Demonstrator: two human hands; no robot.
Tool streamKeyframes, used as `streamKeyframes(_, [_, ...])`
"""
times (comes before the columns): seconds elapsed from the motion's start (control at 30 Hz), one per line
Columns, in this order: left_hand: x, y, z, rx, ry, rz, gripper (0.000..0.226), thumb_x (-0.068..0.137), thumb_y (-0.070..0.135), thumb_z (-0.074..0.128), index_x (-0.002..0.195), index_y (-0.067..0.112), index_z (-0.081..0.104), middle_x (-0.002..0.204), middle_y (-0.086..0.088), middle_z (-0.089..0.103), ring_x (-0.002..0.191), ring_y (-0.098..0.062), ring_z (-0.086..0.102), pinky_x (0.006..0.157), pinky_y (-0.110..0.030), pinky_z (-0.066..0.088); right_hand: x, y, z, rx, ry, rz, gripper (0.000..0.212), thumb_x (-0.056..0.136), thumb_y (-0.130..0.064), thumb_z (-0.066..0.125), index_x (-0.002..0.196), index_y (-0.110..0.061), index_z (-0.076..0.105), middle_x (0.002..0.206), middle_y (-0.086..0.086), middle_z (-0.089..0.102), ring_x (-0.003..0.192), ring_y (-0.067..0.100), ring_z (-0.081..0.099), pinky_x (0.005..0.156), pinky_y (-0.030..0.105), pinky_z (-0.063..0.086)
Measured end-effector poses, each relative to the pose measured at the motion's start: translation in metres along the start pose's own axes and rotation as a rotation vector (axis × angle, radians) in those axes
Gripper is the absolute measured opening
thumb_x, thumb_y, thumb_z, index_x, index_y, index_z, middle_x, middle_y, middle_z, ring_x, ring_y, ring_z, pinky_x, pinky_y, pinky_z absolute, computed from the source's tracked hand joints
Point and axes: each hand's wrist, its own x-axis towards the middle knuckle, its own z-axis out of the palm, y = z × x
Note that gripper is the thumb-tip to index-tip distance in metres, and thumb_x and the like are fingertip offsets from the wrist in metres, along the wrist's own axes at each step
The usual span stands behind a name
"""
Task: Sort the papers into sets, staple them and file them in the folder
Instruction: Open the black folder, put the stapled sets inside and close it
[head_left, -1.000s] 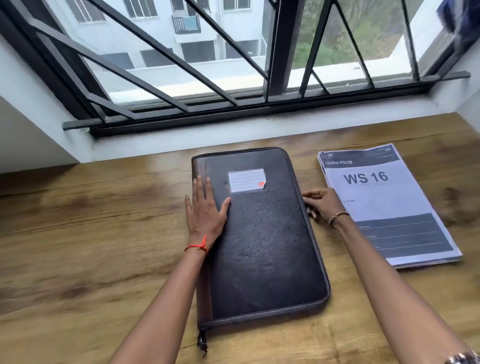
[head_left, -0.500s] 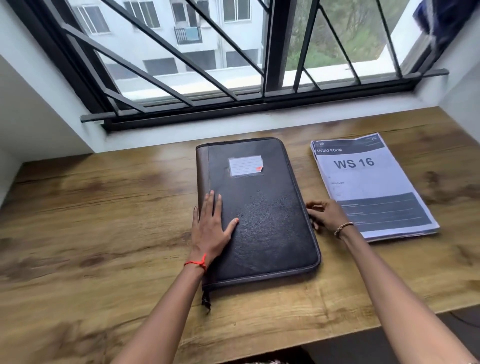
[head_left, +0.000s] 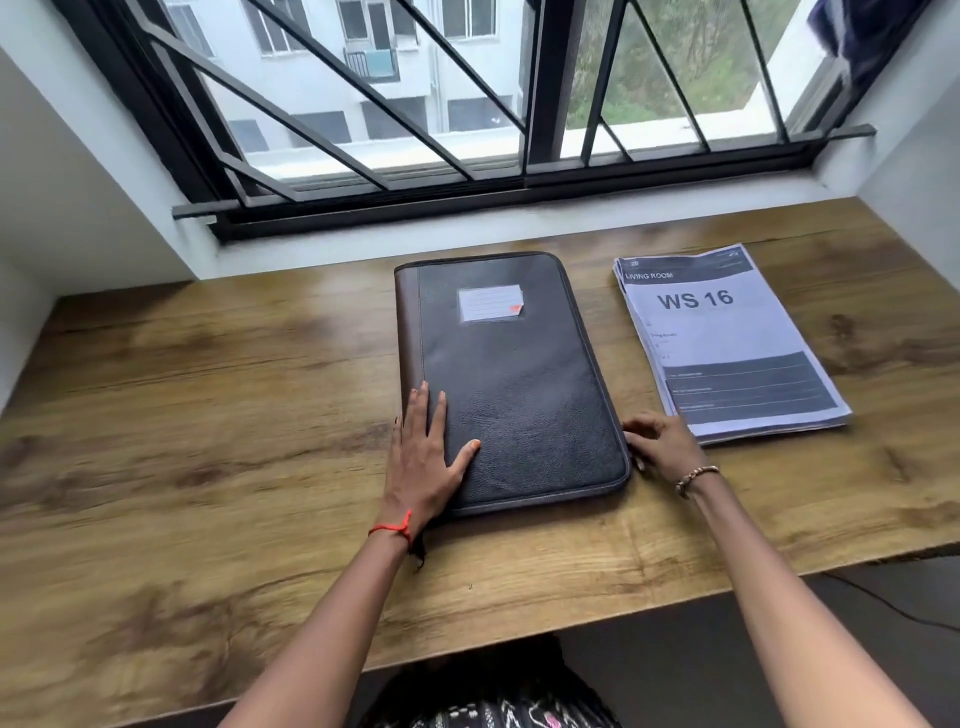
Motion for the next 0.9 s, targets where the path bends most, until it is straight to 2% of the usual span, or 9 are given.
streamKeyframes(0.1, [-0.011, -0.001, 0.001, -0.043, 0.003, 0.002, 0.094, 0.073, 0.071, 0.017, 0.149, 0.016, 0.015, 0.158, -0.005, -0.002, 0.145, -0.017, -0.006, 0.116, -0.032, 0.002, -0.015, 0.004, 0.002, 0.012, 0.022, 0.006, 0.012, 0.084, 0.011, 0.056, 0.091, 0.007, 0.065, 0.072, 0.009, 0.056, 0.032, 0.001, 0.044, 0.035, 0.012, 0.036])
streamKeyframes(0.17, [-0.018, -0.002, 0.001, -0.068, -0.002, 0.006, 0.092, 0.075, 0.07, 0.021, 0.149, 0.016, 0.014, 0.158, -0.004, -0.003, 0.145, -0.017, -0.007, 0.117, -0.033, 0.002, -0.025, 0.007, 0.005, 0.026, 0.046, 0.023, 0.011, 0.084, 0.011, 0.055, 0.09, 0.008, 0.065, 0.061, 0.008, 0.055, 0.031, 0.001, 0.044, 0.034, 0.012, 0.035])
streamKeyframes(0.27, [-0.026, -0.003, 0.001, -0.095, -0.006, 0.029, 0.094, 0.074, 0.069, 0.016, 0.149, 0.013, 0.013, 0.158, -0.005, -0.005, 0.145, -0.016, -0.009, 0.116, -0.028, -0.003, -0.04, 0.01, 0.011, 0.044, 0.118, 0.04, 0.01, 0.084, 0.011, 0.055, 0.088, 0.007, 0.064, 0.05, 0.006, 0.052, 0.03, 0.001, 0.042, 0.034, 0.011, 0.033])
streamKeyframes(0.37, [-0.028, -0.003, -0.001, -0.12, -0.025, 0.052, 0.087, 0.08, 0.063, 0.021, 0.149, 0.01, 0.011, 0.157, -0.007, -0.006, 0.144, -0.017, -0.011, 0.114, -0.023, -0.009, -0.052, 0.013, 0.024, 0.111, 0.224, 0.09, 0.011, 0.085, 0.01, 0.056, 0.09, 0.004, 0.063, 0.053, 0.007, 0.053, 0.029, 0.001, 0.042, 0.033, 0.011, 0.033])
streamKeyframes(0.5, [-0.027, -0.006, -0.004, -0.189, -0.068, 0.077, 0.066, 0.096, 0.032, 0.041, 0.148, 0.006, 0.01, 0.156, -0.01, -0.009, 0.145, -0.021, -0.011, 0.114, -0.026, -0.009, -0.056, 0.019, 0.053, 0.192, 0.497, 0.189, 0.015, 0.085, 0.009, 0.056, 0.094, 0.0, 0.063, 0.058, 0.007, 0.054, 0.029, -0.001, 0.045, 0.032, 0.009, 0.032])
streamKeyframes(0.63, [-0.025, -0.011, -0.007, -0.299, -0.126, 0.104, 0.059, 0.098, 0.011, 0.04, 0.147, 0.005, 0.008, 0.156, -0.012, -0.011, 0.144, -0.021, -0.012, 0.113, -0.025, -0.01, -0.055, 0.016, 0.082, 0.286, 0.729, 0.283, 0.017, 0.083, 0.009, 0.051, 0.092, 0.004, 0.065, 0.067, 0.017, 0.057, 0.026, 0.0, 0.044, 0.03, 0.01, 0.032])
streamKeyframes(0.7, [-0.024, -0.015, -0.009, -0.348, -0.144, 0.122, 0.058, 0.097, 0.006, 0.039, 0.147, 0.004, 0.009, 0.156, -0.012, -0.01, 0.144, -0.022, -0.012, 0.112, -0.021, -0.012, -0.053, 0.017, 0.094, 0.33, 0.792, 0.312, 0.019, 0.081, 0.009, 0.048, 0.089, 0.009, 0.065, 0.074, 0.026, 0.061, 0.026, 0.001, 0.045, 0.029, 0.011, 0.032])
streamKeyframes(0.8, [-0.024, -0.021, -0.011, -0.414, -0.155, 0.16, 0.056, 0.097, 0.0, 0.037, 0.145, 0.0, 0.009, 0.155, -0.012, -0.006, 0.144, -0.022, -0.01, 0.105, -0.006, -0.015, -0.053, 0.018, 0.112, 0.418, 0.846, 0.342, 0.021, 0.079, 0.007, 0.049, 0.094, 0.009, 0.064, 0.086, 0.032, 0.064, 0.023, 0.004, 0.043, 0.027, 0.014, 0.032])
streamKeyframes(0.9, [-0.028, -0.029, -0.012, -0.451, -0.143, 0.176, 0.056, 0.097, -0.002, 0.036, 0.145, 0.0, 0.008, 0.155, -0.009, -0.005, 0.142, -0.017, -0.008, 0.103, -0.001, -0.013, -0.056, 0.009, 0.131, 0.439, 0.868, 0.369, 0.009, 0.08, 0.005, 0.051, 0.081, 0.005, 0.06, 0.083, 0.033, 0.064, 0.02, 0.005, 0.04, 0.026, 0.012, 0.028])
